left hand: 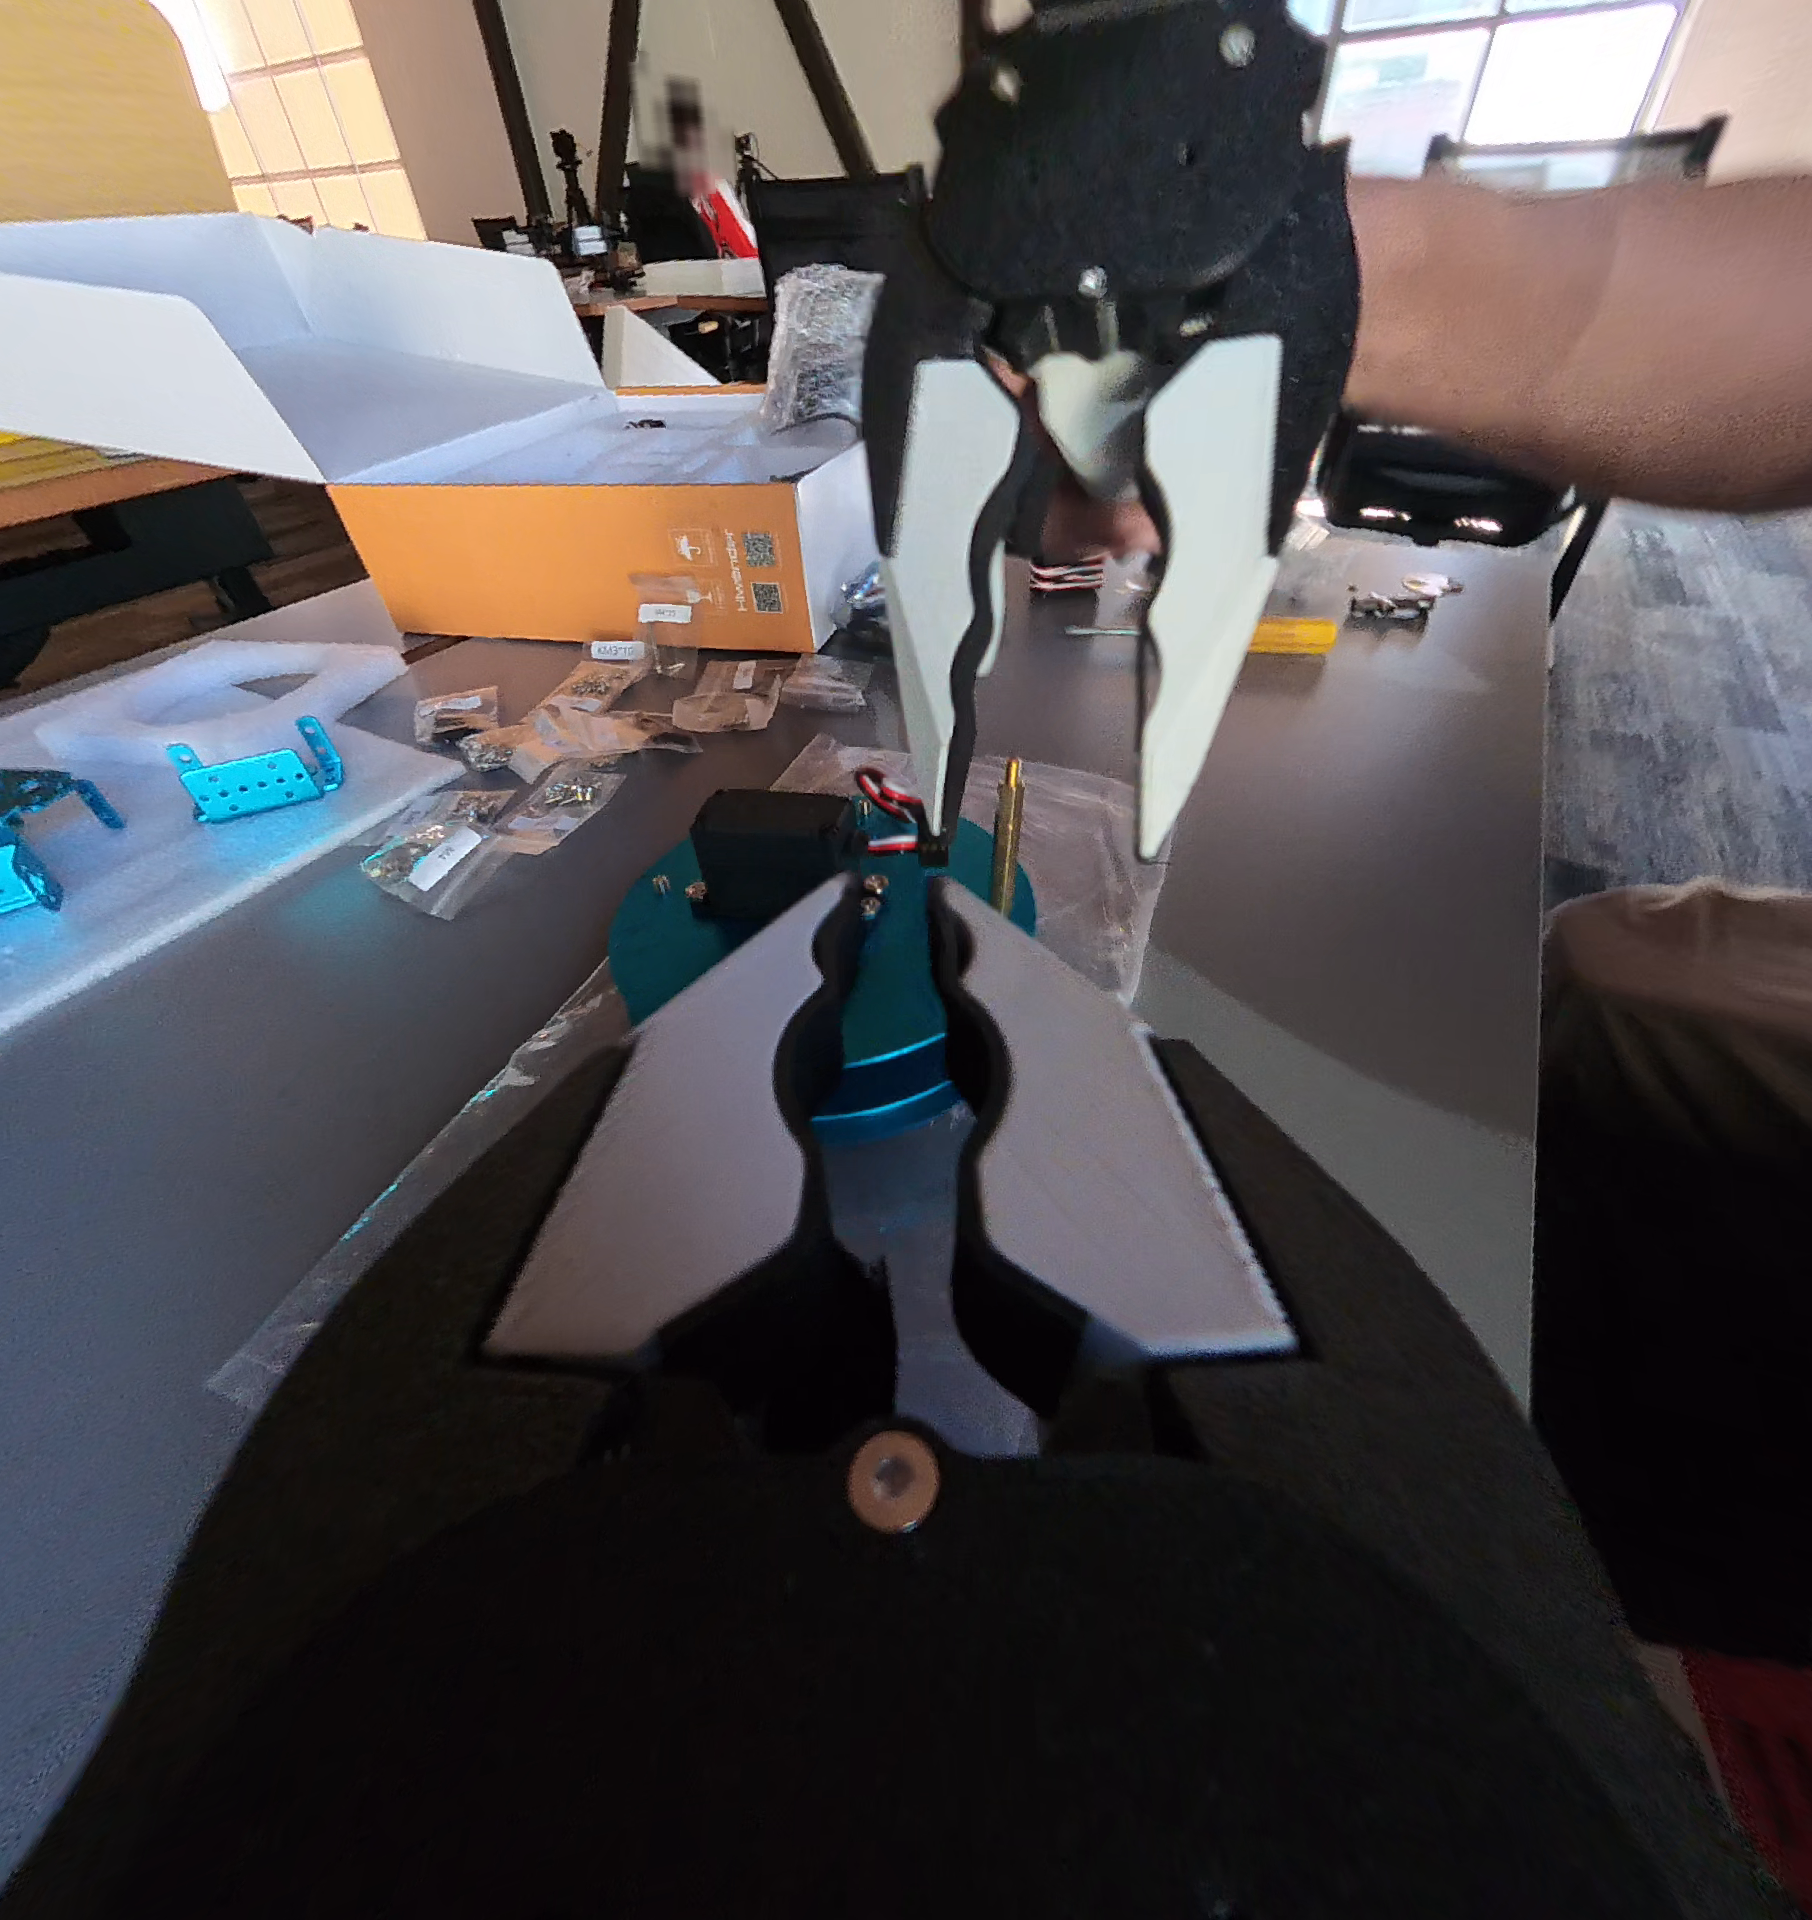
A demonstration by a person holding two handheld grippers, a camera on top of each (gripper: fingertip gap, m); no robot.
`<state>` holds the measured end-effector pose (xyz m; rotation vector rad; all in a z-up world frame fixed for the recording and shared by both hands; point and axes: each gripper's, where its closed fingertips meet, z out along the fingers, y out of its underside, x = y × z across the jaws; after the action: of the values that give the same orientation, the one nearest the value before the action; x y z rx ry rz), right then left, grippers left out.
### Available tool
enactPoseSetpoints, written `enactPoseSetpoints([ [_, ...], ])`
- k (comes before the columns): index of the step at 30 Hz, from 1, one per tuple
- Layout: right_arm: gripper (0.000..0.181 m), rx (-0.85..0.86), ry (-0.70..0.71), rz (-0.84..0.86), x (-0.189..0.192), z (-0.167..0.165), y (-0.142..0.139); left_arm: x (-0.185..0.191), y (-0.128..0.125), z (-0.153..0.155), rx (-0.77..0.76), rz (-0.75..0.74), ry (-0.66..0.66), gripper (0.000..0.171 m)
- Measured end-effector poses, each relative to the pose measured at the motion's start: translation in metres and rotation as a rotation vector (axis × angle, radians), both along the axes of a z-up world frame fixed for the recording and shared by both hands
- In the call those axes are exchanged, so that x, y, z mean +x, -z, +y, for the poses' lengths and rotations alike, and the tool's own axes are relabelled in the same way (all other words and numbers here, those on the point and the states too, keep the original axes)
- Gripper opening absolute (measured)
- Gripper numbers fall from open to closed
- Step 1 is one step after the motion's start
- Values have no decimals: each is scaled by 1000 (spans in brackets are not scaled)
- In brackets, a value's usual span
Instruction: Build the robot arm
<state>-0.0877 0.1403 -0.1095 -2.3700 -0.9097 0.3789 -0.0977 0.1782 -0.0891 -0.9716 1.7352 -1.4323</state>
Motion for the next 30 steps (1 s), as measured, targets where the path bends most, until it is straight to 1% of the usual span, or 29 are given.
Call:
enactPoseSetpoints([
  [1,45,42,31,70,0,-1,-3,3,0,-2,-11,5,-15,23],
  [4,47,197,67,330,-3,-7,-16,9,4,-14,43,4,-37,41],
  [5,52,233,75,393,-1,-10,-15,11,5,-18,65,0,-47,46],
  [6,56,259,89,437,3,-11,-13,14,7,-22,81,0,-54,50],
  [7,56,270,100,471,6,-12,-10,18,9,-25,101,7,-70,56],
  [8,57,276,102,493,8,-14,-7,22,13,-26,130,17,-88,65],
  [10,58,289,90,519,5,-14,-5,29,19,-26,192,30,-130,72],
  [12,62,266,58,500,-2,-14,0,36,19,-25,217,28,-162,74],
  [15,66,260,46,432,-5,-9,9,46,22,-27,224,46,-176,74],
  [16,63,261,40,433,-6,-9,9,48,22,-27,229,47,-180,74],
  [20,64,261,28,472,-8,-9,7,54,21,-22,245,55,-189,73],
  [23,64,253,23,470,-9,-11,7,55,21,-16,231,70,-180,77],
  [26,67,249,28,470,-9,-15,7,51,23,-13,230,75,-163,78],
  [30,66,262,38,463,-8,-14,6,44,25,-12,235,76,-150,76],
])
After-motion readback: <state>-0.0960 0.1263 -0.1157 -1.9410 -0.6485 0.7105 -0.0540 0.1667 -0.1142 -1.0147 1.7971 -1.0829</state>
